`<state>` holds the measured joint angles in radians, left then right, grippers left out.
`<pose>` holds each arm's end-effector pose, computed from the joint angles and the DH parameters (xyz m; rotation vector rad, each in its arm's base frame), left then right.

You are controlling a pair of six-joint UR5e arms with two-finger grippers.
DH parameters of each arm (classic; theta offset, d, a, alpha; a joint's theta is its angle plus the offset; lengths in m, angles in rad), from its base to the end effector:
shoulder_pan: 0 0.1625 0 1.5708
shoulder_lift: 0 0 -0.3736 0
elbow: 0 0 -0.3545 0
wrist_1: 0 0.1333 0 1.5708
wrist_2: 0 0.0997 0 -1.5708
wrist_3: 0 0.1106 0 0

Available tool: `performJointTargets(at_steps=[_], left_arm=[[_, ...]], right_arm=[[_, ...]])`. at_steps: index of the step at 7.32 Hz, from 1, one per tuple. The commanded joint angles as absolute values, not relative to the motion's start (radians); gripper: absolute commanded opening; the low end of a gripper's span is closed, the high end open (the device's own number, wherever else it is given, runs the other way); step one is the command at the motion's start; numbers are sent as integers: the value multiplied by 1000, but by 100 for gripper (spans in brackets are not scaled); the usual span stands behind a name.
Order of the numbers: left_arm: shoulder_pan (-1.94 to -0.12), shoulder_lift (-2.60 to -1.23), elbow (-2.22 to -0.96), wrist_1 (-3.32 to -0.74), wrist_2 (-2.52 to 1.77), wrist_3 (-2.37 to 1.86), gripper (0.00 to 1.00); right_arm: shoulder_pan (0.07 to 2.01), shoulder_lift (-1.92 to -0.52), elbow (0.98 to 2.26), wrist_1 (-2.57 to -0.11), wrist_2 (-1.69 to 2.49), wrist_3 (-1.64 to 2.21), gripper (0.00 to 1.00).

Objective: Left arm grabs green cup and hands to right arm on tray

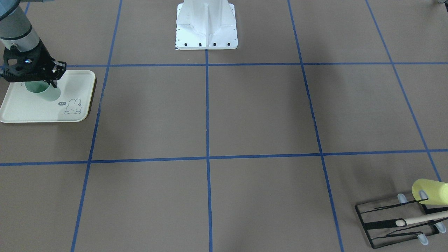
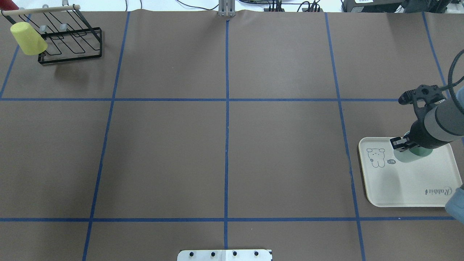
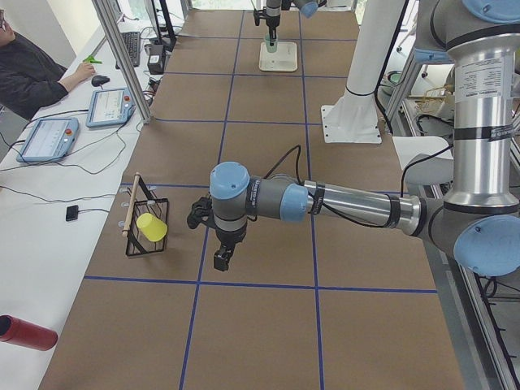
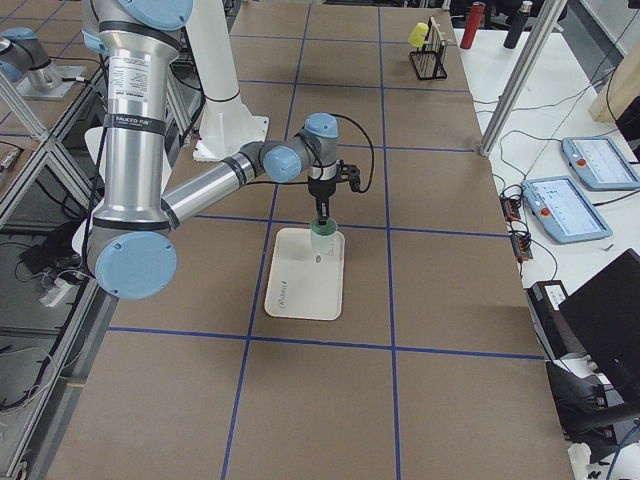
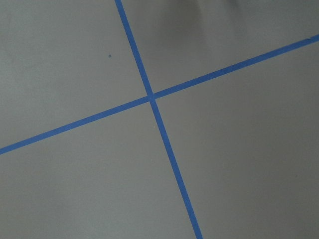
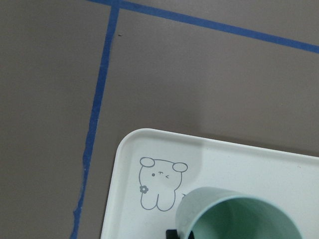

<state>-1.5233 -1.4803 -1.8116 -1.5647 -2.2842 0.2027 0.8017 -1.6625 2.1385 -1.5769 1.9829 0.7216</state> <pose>-0.0406 -0.4298 0.5499 0.1935 0.7018 0.2905 -0.2251 -0.3606 0.4173 0.0661 -0.6116 -0.1428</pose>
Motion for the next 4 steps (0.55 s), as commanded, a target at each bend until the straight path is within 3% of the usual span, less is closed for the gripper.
performJointTargets(at_steps=[1,4], left_arm=[[-1523,-1480,-1813,-1565,-2286,202,100],[-1523,-1479,-1815,-1566,-2286,202,100]], right_arm=[[785,-1664,2106,-1554,1964,721,0],[776,-1666,2054,-1520,1962,722,0]])
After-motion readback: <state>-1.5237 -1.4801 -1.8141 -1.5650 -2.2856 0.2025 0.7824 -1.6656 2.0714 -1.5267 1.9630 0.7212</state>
